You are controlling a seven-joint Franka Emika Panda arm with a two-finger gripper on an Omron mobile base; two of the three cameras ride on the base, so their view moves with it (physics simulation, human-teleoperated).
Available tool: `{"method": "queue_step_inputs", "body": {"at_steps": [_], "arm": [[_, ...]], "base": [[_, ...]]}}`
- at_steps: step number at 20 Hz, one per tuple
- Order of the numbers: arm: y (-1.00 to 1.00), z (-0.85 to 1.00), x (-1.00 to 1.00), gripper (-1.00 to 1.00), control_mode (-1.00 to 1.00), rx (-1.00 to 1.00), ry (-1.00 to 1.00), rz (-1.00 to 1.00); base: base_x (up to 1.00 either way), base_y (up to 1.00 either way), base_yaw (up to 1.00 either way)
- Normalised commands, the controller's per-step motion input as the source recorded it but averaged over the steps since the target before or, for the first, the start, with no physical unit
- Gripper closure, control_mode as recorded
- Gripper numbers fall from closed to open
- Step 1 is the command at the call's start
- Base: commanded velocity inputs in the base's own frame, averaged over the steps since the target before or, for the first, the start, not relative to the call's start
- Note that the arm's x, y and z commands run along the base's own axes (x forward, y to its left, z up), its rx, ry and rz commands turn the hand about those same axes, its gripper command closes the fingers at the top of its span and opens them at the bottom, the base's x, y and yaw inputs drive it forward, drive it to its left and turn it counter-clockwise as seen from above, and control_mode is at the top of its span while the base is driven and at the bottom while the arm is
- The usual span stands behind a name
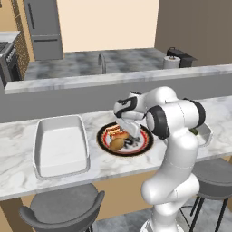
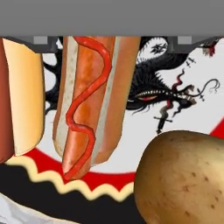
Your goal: Place one cooked food and one vegetable from the large plate to each tupperware container.
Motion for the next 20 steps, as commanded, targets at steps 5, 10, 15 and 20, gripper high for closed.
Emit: {"method": "queue_step_inputs", "body": {"at_steps": [5,10,15,20], "arm": [[0.02,-0.04,-0.31,1.00,-1.00,0.00,0.00,0.00],[0.00,0.00,-0.21,1.00,-1.00,0.00,0.00,0.00],[-0.20,0.29,0.00,1.00,-1.00,-0.07,0.00,-0.03],[-0.42,0.72,0.04,1.00,-1.00,-0.15,0.00,-0.15]], "base": [[0.00,0.00,0.00],[0.00,0.00,0.00],[0.00,0.00,0.00],[0.00,0.00,0.00]]}}
